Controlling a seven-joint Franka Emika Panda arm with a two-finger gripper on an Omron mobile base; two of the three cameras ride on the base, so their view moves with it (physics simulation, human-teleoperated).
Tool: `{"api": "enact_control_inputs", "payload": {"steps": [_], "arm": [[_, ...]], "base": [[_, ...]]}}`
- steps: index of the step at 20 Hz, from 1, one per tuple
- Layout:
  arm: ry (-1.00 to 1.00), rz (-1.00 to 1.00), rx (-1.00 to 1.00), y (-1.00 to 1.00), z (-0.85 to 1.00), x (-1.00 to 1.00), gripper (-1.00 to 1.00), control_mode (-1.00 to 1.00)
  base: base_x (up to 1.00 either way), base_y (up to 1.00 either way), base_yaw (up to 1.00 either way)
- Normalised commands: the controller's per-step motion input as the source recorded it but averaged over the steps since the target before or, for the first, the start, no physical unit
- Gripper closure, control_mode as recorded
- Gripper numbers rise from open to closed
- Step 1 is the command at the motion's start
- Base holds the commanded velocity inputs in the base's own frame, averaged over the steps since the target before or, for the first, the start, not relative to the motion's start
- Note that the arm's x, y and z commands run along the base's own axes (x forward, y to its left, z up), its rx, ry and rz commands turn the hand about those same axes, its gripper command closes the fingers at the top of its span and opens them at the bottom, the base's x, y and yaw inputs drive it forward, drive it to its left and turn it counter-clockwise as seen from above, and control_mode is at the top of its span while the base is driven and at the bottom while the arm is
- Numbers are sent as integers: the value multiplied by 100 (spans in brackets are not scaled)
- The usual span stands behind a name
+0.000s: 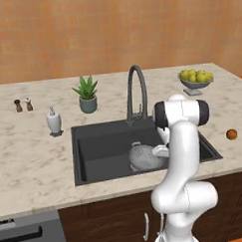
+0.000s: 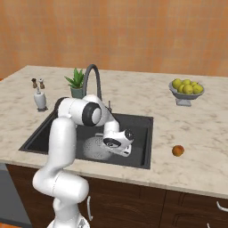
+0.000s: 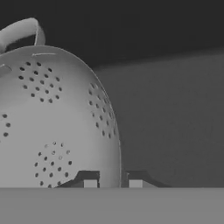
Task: Put the colander in the sink, put the peach in the colander, and turn on the sink faucet and pour water over the colander.
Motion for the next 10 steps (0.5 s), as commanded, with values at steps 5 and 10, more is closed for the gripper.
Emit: {"api": "enact_control_inputs", "payload": {"steps": [5, 10], "arm": [[0, -7, 0, 7, -28, 45, 100, -100], [-4, -9, 0, 0, -2, 0, 100, -100]], "base": [[0, 0, 0], [0, 0, 0]]}}
